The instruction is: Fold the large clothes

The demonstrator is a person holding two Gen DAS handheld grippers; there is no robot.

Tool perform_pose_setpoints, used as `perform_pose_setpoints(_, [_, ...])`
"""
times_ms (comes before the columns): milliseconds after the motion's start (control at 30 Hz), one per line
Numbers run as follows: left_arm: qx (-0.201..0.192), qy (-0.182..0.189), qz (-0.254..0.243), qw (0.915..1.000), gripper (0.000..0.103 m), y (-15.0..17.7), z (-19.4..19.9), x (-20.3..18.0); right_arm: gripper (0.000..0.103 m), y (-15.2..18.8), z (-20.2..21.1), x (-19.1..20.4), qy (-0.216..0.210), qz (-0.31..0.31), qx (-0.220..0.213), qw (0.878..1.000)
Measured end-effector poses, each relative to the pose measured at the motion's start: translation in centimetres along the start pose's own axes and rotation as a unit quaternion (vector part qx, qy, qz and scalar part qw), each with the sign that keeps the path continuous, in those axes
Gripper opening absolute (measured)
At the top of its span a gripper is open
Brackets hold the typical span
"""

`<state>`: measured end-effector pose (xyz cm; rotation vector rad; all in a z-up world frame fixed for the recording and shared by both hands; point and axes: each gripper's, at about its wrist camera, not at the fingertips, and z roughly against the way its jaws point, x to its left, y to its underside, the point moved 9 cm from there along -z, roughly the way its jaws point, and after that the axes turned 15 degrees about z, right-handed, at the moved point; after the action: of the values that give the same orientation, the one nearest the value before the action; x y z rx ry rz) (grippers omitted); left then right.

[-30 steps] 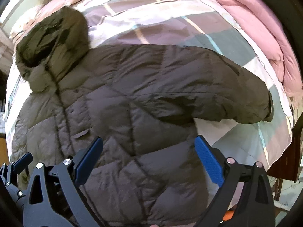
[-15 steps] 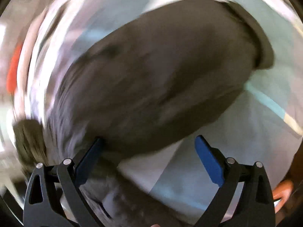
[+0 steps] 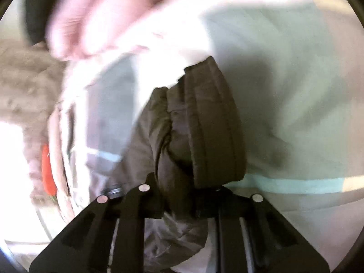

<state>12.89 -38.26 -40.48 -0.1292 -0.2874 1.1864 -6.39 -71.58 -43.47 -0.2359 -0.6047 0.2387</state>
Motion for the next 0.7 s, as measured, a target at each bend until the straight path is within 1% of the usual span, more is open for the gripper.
perform_pose_setpoints(33, [-0.001, 0.001, 0.004, 1.0000, 0.101, 0.0, 0.2, 0.5, 0.017, -0.3, 0.6, 1.1, -0.009, 0.016, -0.009, 1.000])
perform_pose_setpoints(67, [-0.002, 0.001, 0.008, 1.0000, 0.101, 0.1, 0.5, 0.9, 0.017, -0.6, 1.5, 3.4, -0.034, 0.040, -0.020, 0.998])
perform_pose_setpoints(100, [-0.003, 0.001, 0.014, 0.9999, 0.101, 0.1, 0.8, 1.6, 0.017, -0.6, 2.2, 5.1, -0.051, 0.057, -0.023, 0.997])
perform_pose_setpoints(133, [-0.004, 0.001, 0.018, 0.9998, 0.101, 0.1, 0.9, 2.1, 0.017, -0.2, 3.0, 8.1, -0.070, 0.086, -0.023, 0.993])
perform_pose_setpoints(233, [-0.007, 0.000, 0.039, 0.9992, 0.101, 0.4, 1.8, 4.7, 0.017, 1.5, 4.3, 14.1, -0.112, 0.139, -0.015, 0.984])
perform_pose_setpoints(267, [-0.008, 0.000, 0.046, 0.9989, 0.101, 0.5, 2.1, 5.5, 0.017, 2.8, 4.7, 17.4, -0.137, 0.165, -0.004, 0.977])
perform_pose_setpoints(300, [-0.009, -0.001, 0.052, 0.9986, 0.101, 0.6, 2.3, 6.2, 0.017, 3.9, 4.9, 19.5, -0.150, 0.183, 0.003, 0.972])
perform_pose_setpoints(367, [-0.011, -0.004, 0.068, 0.9976, 0.101, 1.1, 2.9, 8.5, 0.018, 7.1, 5.5, 24.1, -0.176, 0.233, 0.025, 0.956])
perform_pose_setpoints(400, [-0.013, -0.007, 0.079, 0.9967, 0.101, 1.4, 3.3, 10.1, 0.018, 9.0, 5.8, 26.6, -0.191, 0.258, 0.038, 0.946])
perform_pose_setpoints(433, [-0.014, -0.009, 0.087, 0.9960, 0.101, 1.7, 3.5, 11.2, 0.018, 10.6, 6.1, 28.2, -0.202, 0.274, 0.048, 0.939])
perform_pose_setpoints(467, [-0.014, -0.012, 0.098, 0.9951, 0.101, 2.1, 3.7, 12.6, 0.018, 13.2, 6.2, 30.9, -0.218, 0.302, 0.067, 0.926])
perform_pose_setpoints(500, [-0.014, -0.015, 0.105, 0.9942, 0.101, 2.4, 3.9, 13.6, 0.018, 15.5, 6.6, 32.3, -0.226, 0.323, 0.080, 0.916])
perform_pose_setpoints(533, [-0.013, -0.019, 0.119, 0.9926, 0.101, 3.0, 4.1, 15.4, 0.020, 17.7, 6.8, 33.9, -0.234, 0.345, 0.093, 0.904])
perform_pose_setpoints(600, [-0.009, -0.027, 0.141, 0.9897, 0.101, 3.8, 4.2, 18.2, 0.021, 23.6, 7.0, 37.7, -0.249, 0.398, 0.132, 0.873])
perform_pose_setpoints(633, [-0.005, -0.032, 0.155, 0.9874, 0.101, 4.5, 4.1, 20.0, 0.029, 26.8, 7.1, 39.2, -0.261, 0.422, 0.156, 0.854])
perform_pose_setpoints(667, [-0.001, -0.037, 0.170, 0.9848, 0.101, 5.3, 4.0, 21.7, 0.046, 28.9, 7.2, 40.2, -0.265, 0.439, 0.172, 0.841])
perform_pose_setpoints(700, [0.003, -0.040, 0.180, 0.9829, 0.101, 5.9, 3.8, 22.9, 0.058, 31.9, 7.3, 41.3, -0.265, 0.464, 0.194, 0.823])
